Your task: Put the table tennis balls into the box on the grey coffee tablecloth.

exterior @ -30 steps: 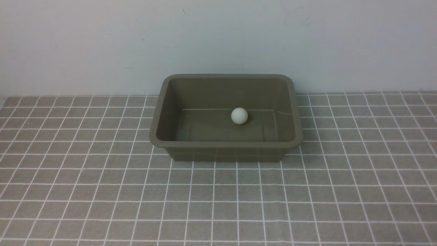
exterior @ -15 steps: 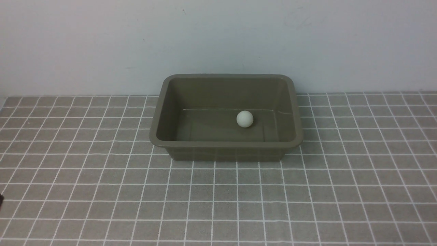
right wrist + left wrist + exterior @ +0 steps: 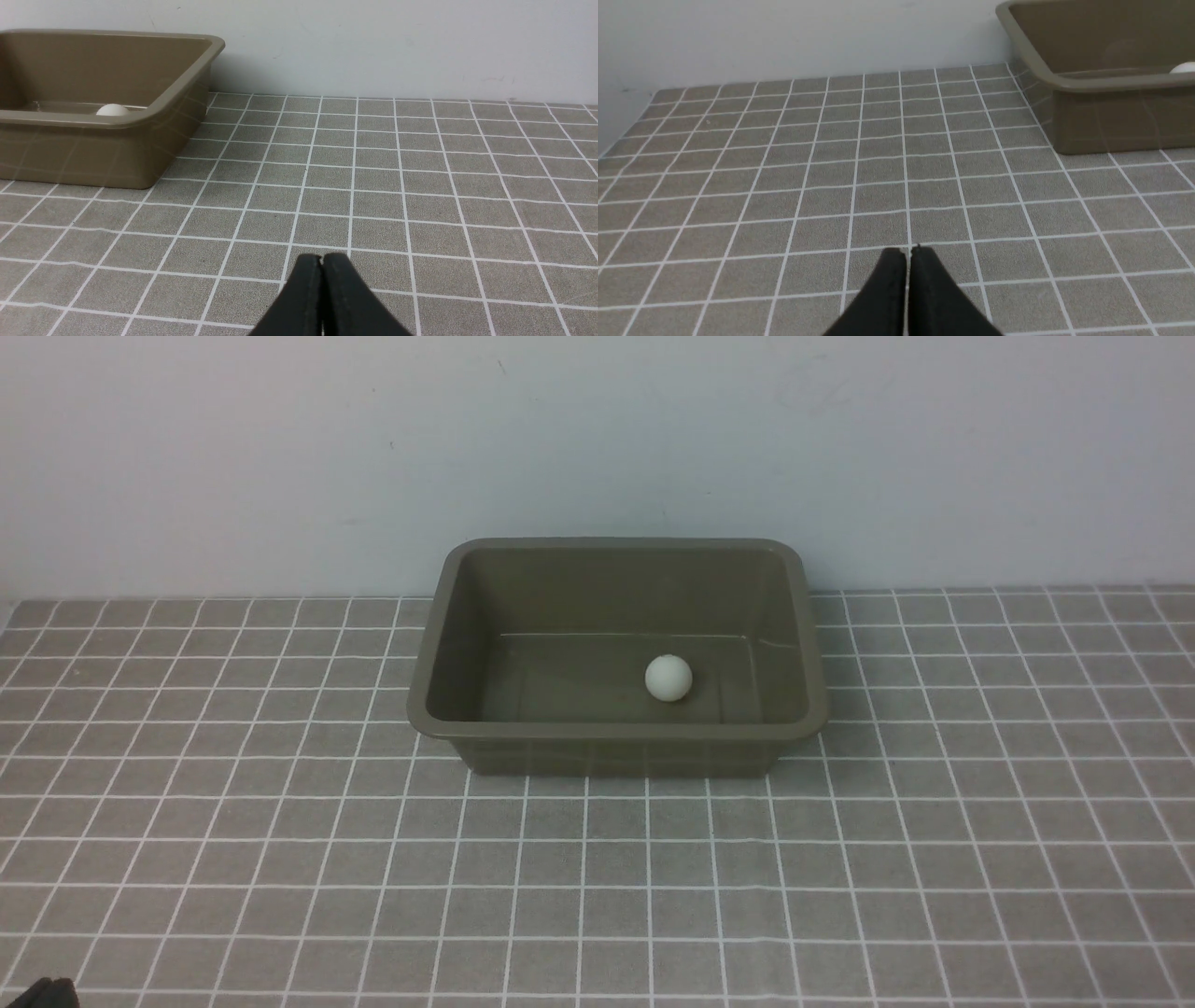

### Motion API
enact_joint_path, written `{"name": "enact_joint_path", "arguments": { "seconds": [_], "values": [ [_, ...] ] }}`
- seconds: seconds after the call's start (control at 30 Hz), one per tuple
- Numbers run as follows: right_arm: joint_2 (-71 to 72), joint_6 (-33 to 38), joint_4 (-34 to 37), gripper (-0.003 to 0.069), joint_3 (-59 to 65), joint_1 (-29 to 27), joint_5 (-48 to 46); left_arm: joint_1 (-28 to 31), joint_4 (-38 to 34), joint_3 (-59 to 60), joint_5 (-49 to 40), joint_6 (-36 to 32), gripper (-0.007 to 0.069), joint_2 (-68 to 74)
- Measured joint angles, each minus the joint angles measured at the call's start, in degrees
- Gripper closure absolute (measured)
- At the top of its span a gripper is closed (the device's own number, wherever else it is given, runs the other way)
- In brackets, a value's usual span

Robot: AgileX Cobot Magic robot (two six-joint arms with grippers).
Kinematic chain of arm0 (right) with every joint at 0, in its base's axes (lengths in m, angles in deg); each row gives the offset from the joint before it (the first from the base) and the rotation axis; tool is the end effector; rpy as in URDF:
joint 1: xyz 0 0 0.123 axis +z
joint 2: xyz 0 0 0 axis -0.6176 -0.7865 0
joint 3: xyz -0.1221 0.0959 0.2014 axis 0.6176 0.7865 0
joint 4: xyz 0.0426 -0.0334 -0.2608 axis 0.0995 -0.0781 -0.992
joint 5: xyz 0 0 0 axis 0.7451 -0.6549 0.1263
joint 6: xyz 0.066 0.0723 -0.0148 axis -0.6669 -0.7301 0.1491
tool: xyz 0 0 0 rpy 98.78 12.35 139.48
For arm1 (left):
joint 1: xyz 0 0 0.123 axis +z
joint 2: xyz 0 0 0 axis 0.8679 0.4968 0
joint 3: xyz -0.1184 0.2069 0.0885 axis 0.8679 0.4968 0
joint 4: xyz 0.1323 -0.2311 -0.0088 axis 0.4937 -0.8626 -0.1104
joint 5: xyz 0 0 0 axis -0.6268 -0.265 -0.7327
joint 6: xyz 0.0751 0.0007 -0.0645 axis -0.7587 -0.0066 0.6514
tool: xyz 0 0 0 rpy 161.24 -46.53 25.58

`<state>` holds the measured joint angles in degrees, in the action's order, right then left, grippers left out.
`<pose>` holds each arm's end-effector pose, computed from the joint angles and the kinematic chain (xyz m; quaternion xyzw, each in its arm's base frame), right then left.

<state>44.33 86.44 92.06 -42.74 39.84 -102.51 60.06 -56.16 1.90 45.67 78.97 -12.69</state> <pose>0.1058 0.0065 0.1701 0.0010 0.8045 0.0391 0.5926 0.1073 -0.0049 0.1750 0.0216 0.7851 -0.0146 0.6188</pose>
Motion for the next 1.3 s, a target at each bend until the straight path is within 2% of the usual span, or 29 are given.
{"name": "enact_joint_path", "arguments": {
  "seconds": [0.4, 1.3],
  "values": [
    [0.0, 0.0, 0.0, 0.0673, 0.0, 0.0, 0.0, 0.2, 0.1, 0.0, -3.1, 0.0, 0.0628, 0.0],
    [0.0, 0.0, 0.0, 0.0673, 0.0, 0.0, 0.0, 0.2, 0.1, -0.1, -3.5, 0.0, 0.0628, 0.0]
  ]
}}
